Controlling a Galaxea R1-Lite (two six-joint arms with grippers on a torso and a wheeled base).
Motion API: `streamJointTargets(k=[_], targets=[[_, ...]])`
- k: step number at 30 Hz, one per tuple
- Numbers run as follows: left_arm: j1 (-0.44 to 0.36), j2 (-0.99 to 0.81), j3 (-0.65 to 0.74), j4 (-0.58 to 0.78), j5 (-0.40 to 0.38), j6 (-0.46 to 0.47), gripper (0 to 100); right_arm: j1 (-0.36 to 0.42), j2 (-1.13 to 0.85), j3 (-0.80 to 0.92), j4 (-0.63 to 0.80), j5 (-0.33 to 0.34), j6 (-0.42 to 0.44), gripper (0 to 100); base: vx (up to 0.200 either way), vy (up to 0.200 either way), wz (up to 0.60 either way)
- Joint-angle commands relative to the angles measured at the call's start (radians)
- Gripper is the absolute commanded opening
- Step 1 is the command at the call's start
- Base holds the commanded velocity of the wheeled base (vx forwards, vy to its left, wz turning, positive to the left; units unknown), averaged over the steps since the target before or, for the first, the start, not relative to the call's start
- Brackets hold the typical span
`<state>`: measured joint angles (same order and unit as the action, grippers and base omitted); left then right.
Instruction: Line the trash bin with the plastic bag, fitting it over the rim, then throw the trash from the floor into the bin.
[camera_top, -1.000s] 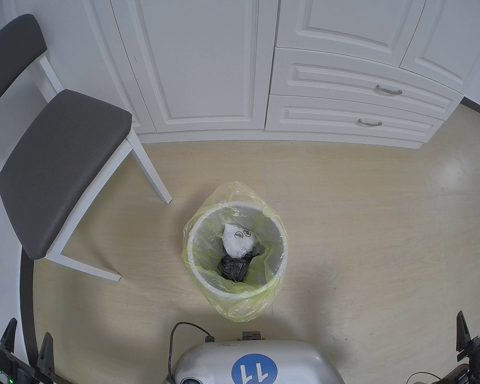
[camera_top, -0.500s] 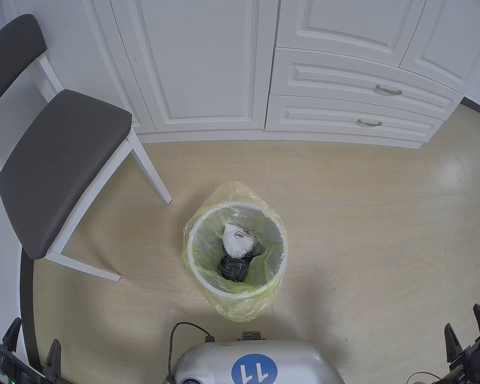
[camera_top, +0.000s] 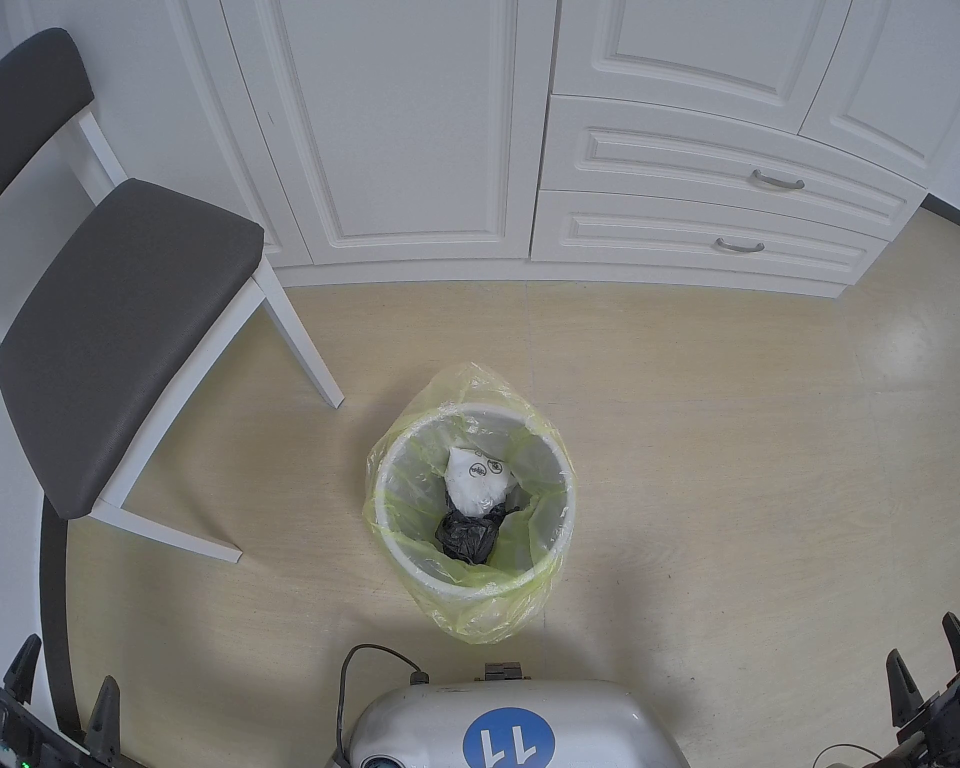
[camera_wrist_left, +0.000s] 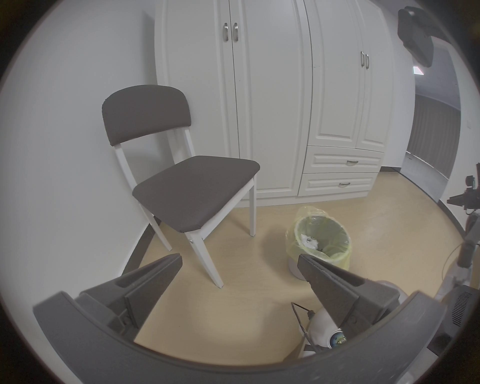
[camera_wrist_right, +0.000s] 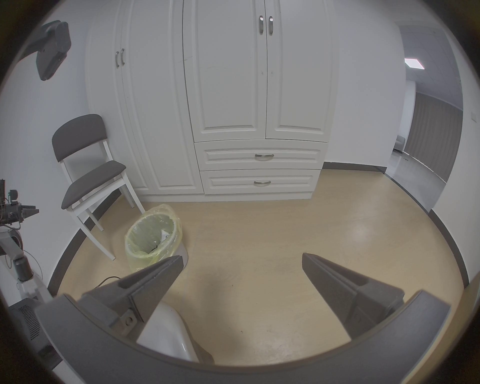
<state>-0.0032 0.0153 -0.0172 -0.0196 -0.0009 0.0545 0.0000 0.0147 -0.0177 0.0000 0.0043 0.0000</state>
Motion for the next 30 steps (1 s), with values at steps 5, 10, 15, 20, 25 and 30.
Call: streamJointTargets(k=[5,10,15,20,25,30], targets=[[-0.009,0.011,0.011,0.033,-0.033,-0.024,100,0.002,-0.015,0.016,0.000,-0.007,0.011,100,0.000,0.000,0.00],[-0.006,0.011,0.013,0.030,-0.034,-0.025,100,0.000,-0.015,0.016,0.002,-0.007,0.003,100,0.000,0.000,0.00],[0.000,-0.015,0.017,0.020,-0.031,-0.030,100,0.000,-0.015,0.018,0.000,-0.007,0.008,100,0.000,0.000,0.00],[0.000,-0.015,0.017,0.021,-0.028,-0.041,100,0.002,-0.015,0.016,-0.002,-0.024,0.015,100,0.000,0.000,0.00],[0.000,-0.014,0.017,0.020,-0.028,-0.044,100,0.002,-0.015,0.016,-0.002,-0.026,0.015,100,0.000,0.000,0.00],[0.000,-0.014,0.017,0.021,-0.028,-0.042,100,0.002,-0.015,0.016,-0.002,-0.026,0.017,100,0.000,0.000,0.00]])
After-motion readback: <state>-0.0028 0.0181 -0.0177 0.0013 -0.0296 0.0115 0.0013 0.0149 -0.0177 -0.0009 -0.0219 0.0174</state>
